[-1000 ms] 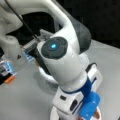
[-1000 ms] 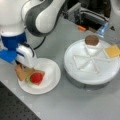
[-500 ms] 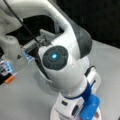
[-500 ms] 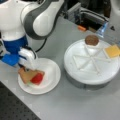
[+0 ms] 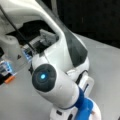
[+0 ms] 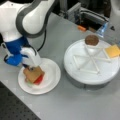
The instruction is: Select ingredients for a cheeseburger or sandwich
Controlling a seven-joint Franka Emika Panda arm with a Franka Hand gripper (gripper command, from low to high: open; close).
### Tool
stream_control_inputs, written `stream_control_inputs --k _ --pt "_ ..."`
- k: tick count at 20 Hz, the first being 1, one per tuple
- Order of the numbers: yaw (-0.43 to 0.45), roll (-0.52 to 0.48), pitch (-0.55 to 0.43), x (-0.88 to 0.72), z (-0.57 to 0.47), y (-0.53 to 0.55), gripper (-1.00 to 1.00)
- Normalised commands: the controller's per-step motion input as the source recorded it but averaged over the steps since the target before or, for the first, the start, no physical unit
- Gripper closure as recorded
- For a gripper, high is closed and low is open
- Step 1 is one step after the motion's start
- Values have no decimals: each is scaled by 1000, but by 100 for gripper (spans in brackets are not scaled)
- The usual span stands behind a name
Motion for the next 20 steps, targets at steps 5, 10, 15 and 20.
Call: stream_control_inputs --k 5,10,15,20 --pt "89 330 -22 149 -33 -173 100" --pt "98 310 -84 208 -121 -160 100" --pt "117 293 -107 230 -137 -190 100" --pt "115 237 -80 225 -21 -230 100"
